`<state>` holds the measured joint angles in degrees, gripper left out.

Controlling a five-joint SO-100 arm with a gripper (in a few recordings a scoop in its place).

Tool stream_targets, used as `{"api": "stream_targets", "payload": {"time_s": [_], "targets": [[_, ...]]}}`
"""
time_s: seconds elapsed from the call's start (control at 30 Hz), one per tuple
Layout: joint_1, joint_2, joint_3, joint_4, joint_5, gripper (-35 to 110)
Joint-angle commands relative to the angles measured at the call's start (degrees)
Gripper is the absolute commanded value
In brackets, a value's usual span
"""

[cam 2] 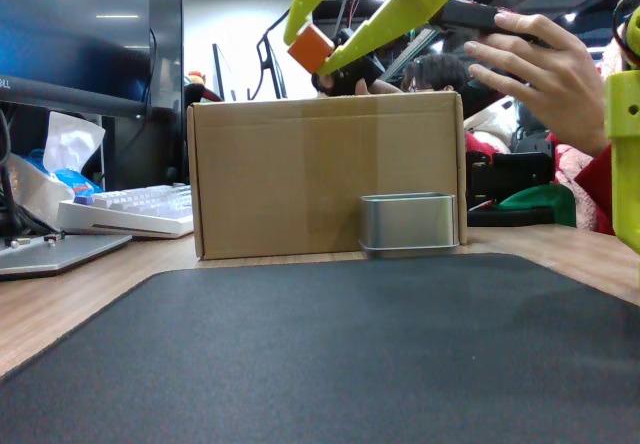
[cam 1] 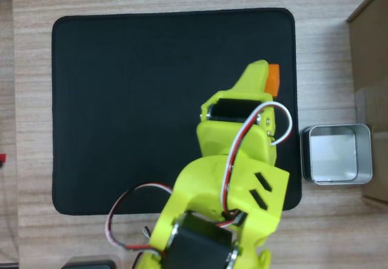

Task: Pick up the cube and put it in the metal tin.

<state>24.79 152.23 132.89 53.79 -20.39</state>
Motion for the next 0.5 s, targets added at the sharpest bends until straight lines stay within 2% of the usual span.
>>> {"api": "stream_targets", "payload": {"time_s": [0.0, 0.17, 0.33, 0.47], "targets": [[3.16, 0.79, 1.93, 0.09, -0.53, 0], [14.94, -1.41, 5.36, -0.18, 2.11, 0], [26.19, -6.15, 10.11, -13.45, 4.22, 0], [29.53, -11.87, 10.02, -17.49, 5.71, 0]]}}
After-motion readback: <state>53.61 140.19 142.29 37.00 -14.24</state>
